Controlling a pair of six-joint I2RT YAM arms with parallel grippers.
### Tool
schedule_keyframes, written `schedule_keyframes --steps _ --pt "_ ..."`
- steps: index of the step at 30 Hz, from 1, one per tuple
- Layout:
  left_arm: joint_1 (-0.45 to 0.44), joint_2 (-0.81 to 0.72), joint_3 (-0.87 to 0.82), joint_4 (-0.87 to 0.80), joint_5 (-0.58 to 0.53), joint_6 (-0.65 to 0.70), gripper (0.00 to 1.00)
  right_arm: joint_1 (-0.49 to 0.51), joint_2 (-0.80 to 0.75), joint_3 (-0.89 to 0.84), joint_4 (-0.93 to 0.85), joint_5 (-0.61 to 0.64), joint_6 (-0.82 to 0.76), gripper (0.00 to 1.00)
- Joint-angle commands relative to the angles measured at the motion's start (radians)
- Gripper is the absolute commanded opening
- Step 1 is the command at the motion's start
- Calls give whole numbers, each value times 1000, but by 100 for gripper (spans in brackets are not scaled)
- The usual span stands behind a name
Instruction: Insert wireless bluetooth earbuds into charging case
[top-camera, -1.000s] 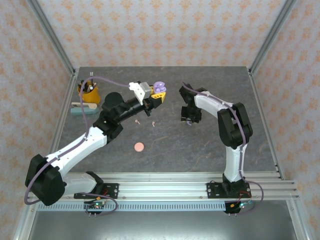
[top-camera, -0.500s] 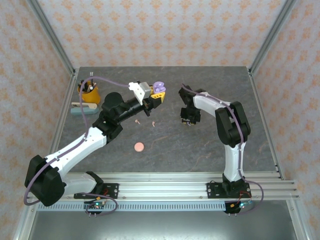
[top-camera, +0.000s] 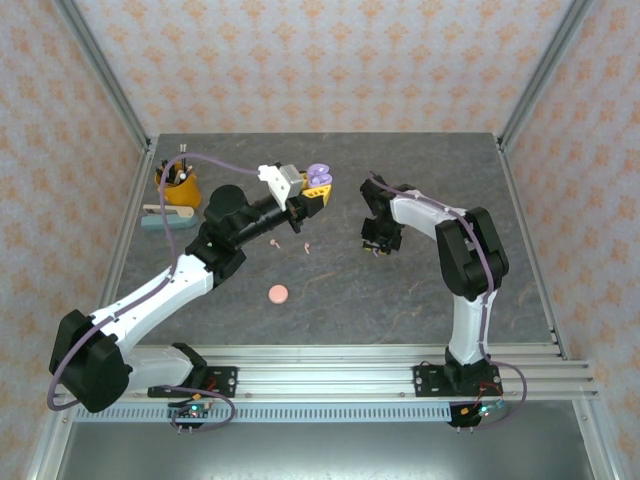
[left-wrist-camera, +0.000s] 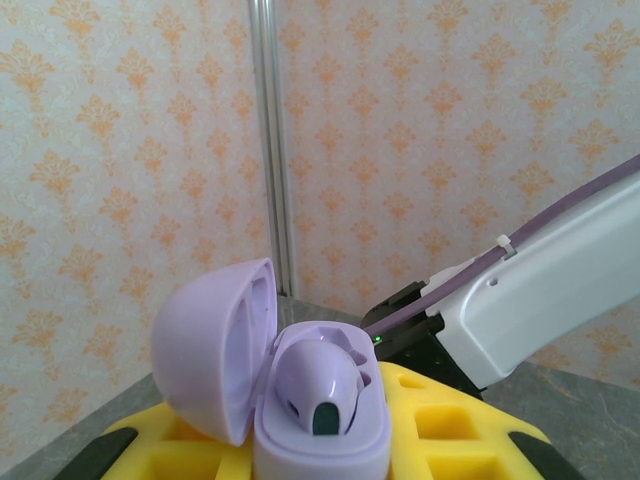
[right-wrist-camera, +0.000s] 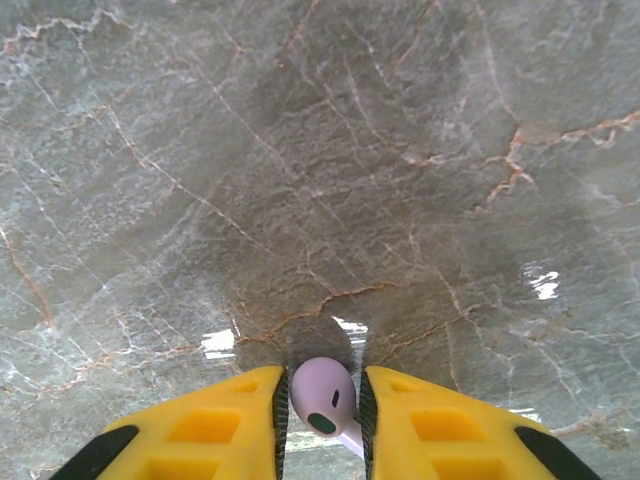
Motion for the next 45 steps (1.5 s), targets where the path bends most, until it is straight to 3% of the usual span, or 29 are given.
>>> schedule_keyframes --steps 1,22,34,45 --pt "-4 -3 2 19 -13 2 0 6 30 27 -32 53 1 29" --pt "-4 3 30 -35 21 9 0 5 -29 -19 42 1 -114 18" --pt "-2 45 20 -1 21 31 0 5 -206 -126 167 -23 -105 18" --pt "-2 67 48 28 -25 19 0 6 -499 -171 255 -33 -103 19"
